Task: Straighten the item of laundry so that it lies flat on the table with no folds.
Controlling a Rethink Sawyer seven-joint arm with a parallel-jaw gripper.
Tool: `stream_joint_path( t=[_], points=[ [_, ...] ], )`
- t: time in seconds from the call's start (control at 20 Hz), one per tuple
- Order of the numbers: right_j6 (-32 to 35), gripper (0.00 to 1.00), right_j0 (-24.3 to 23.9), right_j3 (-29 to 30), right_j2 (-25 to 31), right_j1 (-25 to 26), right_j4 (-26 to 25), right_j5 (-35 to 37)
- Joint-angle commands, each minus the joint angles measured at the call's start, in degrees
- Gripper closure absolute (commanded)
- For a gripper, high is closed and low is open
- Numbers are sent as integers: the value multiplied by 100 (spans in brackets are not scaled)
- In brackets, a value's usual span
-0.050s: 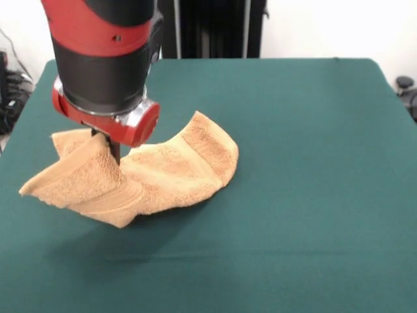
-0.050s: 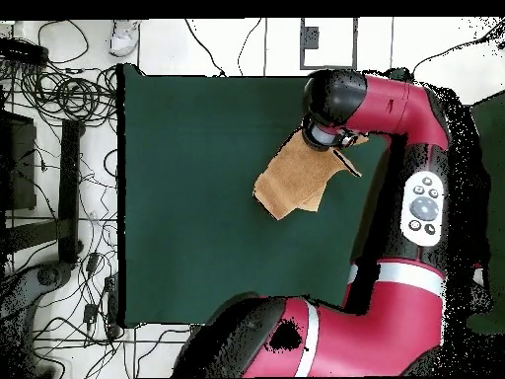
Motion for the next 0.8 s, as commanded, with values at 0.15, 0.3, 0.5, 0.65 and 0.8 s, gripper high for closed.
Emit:
stream_joint_path(
  t=[0.15, 0.3, 0.5, 0.65, 0.8],
  points=[
    [542, 100, 356, 1160, 13, -376, -54, -454],
    [557, 100, 355, 1213, 30, -371, -34, -563],
    [872, 100, 449, 1264, -89, -385, -16, -593],
    [1254, 100, 559, 1337, -223, -408, -28, -725],
    [1734, 100, 685, 1461, -387, -425, 12, -965]
  ],
)
